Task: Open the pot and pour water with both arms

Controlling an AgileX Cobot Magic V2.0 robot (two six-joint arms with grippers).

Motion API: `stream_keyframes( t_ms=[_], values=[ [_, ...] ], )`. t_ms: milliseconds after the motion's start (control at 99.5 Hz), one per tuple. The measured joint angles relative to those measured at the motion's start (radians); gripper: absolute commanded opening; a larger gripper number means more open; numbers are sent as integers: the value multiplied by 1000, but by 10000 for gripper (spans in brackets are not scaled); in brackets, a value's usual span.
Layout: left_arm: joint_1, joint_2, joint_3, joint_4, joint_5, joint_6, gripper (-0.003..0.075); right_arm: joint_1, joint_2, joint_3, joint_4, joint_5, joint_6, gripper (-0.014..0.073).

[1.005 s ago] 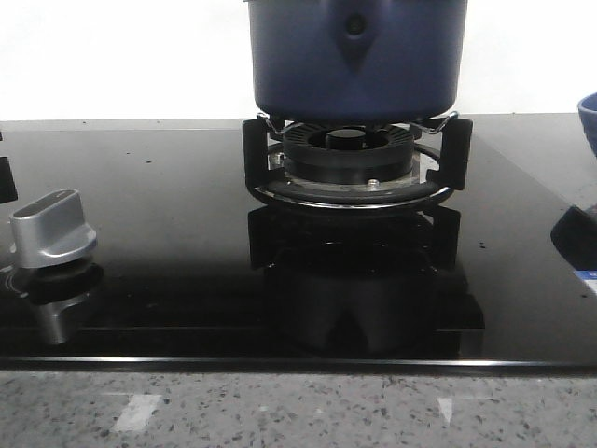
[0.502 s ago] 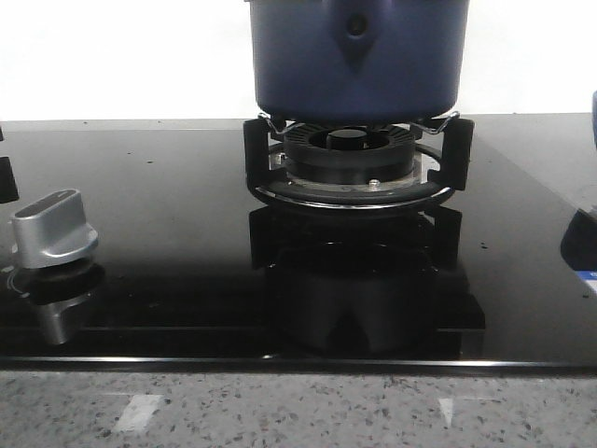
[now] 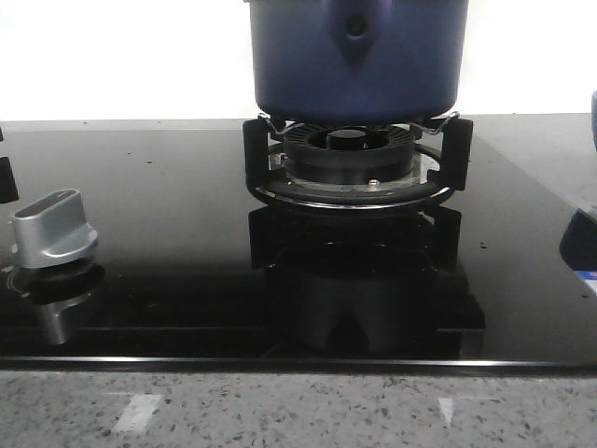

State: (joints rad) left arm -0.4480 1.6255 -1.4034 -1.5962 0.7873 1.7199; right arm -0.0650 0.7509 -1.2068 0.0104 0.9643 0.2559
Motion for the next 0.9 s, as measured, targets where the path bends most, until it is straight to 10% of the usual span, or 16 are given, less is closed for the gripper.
stream_keyframes(
  t_ms=[904],
  values=[
    [-9,126,0,-116,-85,104,333,7,-190,0,23,90,-17,-69]
  ],
)
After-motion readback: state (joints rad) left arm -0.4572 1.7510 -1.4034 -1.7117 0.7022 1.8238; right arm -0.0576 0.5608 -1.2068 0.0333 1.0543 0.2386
